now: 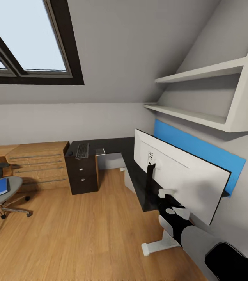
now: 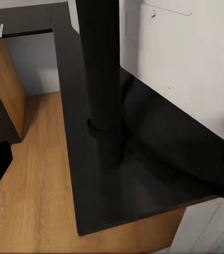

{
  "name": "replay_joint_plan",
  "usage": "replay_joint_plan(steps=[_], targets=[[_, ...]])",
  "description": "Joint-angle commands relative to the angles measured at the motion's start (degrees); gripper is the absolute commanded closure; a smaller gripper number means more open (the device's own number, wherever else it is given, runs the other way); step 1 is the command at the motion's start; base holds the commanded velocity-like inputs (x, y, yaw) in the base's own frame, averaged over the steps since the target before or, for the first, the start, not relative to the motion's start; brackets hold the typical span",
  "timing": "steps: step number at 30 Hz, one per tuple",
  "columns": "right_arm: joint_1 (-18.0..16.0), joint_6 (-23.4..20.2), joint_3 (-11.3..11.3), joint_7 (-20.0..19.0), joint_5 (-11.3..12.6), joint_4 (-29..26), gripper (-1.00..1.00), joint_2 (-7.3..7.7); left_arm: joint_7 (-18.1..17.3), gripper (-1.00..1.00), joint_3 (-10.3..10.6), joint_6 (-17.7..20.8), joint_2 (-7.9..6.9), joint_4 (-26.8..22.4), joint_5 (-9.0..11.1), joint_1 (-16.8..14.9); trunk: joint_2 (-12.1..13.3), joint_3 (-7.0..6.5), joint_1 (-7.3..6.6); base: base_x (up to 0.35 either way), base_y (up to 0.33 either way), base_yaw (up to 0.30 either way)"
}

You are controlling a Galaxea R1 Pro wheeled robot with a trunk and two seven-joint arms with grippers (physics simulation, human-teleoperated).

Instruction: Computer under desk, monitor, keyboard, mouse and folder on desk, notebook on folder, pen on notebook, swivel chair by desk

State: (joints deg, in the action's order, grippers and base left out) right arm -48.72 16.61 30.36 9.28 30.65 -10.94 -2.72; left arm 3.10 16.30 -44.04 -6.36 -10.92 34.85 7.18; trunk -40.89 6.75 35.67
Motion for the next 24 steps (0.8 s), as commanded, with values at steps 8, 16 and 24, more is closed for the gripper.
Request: replay_joint_plan(steps=[8, 16, 24], targets=[[-0.06, 0.17, 0.47, 0.30, 0.37, 0.04, -1.00, 0.05, 0.33, -1.00, 0.49, -0.08, -0.03, -0.15, 0.30, 0.03, -0.08, 0.08, 0.00, -0.105, -0.076, 0.000], [-0.06, 0.17, 0.42, 0.30, 0.37, -0.06, -1.00, 0.13, 0.32, -1.00, 0.49, -0.05, 0.03, -0.15, 0.28, 0.03, -0.08, 0.08, 0.00, -0.017, -0.268, 0.000], [-0.06, 0.25, 0.40, 0.39, 0.37, -0.05, -1.00, 0.24, 0.32, -1.00, 0.49, 0.07, -0.05, -0.15, 0.30, 0.04, -0.08, 0.08, 0.00, 0.088, -0.324, 0.000]])
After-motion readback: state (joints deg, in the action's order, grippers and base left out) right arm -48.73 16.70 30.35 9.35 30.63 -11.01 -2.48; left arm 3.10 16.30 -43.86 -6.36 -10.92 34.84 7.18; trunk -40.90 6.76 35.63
